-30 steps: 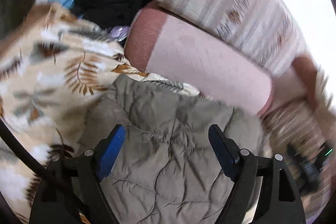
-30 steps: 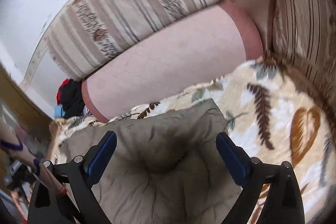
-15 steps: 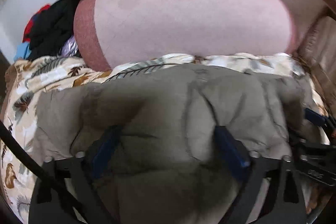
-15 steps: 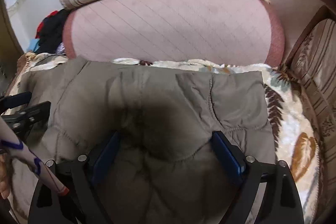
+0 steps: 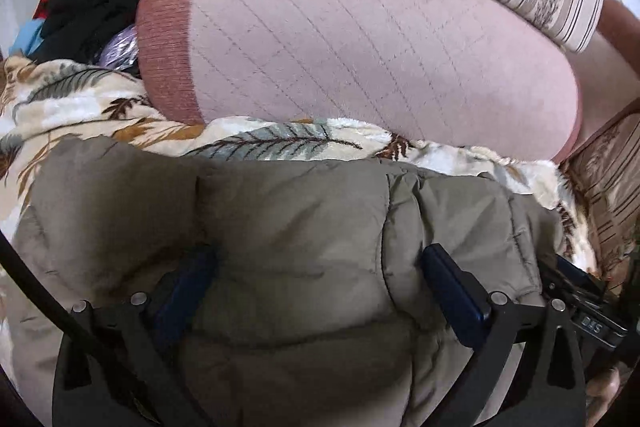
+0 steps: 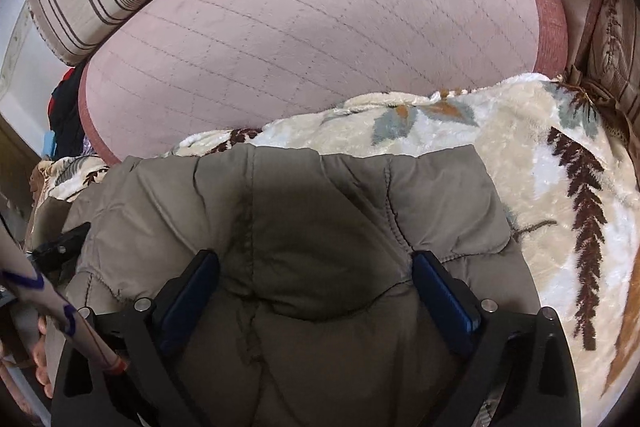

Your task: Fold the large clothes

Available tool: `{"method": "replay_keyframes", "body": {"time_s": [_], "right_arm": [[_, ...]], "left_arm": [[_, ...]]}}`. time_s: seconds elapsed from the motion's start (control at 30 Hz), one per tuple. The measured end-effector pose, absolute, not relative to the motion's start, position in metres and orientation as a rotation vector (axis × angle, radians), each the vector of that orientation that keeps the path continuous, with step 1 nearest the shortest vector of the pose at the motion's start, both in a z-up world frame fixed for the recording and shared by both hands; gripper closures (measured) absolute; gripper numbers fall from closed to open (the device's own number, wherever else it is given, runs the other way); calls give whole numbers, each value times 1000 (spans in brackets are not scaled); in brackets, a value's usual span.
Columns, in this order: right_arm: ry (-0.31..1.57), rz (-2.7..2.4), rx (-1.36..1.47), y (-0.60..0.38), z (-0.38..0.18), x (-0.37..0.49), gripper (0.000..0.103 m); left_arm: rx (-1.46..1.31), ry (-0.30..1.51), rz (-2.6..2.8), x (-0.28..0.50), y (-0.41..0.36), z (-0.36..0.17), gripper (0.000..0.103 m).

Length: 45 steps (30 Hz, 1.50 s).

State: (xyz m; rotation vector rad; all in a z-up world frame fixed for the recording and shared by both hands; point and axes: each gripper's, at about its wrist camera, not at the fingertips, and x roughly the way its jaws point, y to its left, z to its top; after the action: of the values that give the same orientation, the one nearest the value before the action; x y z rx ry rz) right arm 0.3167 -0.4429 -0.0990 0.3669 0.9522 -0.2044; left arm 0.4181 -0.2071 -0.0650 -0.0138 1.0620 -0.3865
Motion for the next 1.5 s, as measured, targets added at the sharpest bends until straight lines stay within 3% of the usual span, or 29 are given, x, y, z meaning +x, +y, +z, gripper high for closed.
{"method": "replay_keyframes", "body": {"time_s": [0.27,0.53,0.7,0.93,1.17,1.43,1.47,1.5], "right_arm": [[873,-141,469,-459,-36,218,6],[967,-175,618,-491,-76,106,5],[940,-136,732,-475,-99,47,4],[897,-86,913,-454,-135,31,4],[798,-39,1030,-445,-147,68,3],[856,-78,1020,-438,-156,99,0],[862,-74,1034,-441,-157,100,2],[861,-68,1052,-444,-156,99,7]], "left_arm": [[-60,996,-291,361,-102,-10,0],[-356,1103,-268,308,41,-47,0],[-508,1068,-348,264,88,-69,0],[-771,1009,-521,230,103,-107,0],[-776,1008,-560,260,76,-123,0],[-781,1128,-422,285,57,-139,0],[-756,1137,-417,284,54,-136,2],[-735,1139,-418,282,53,-131,18]]}}
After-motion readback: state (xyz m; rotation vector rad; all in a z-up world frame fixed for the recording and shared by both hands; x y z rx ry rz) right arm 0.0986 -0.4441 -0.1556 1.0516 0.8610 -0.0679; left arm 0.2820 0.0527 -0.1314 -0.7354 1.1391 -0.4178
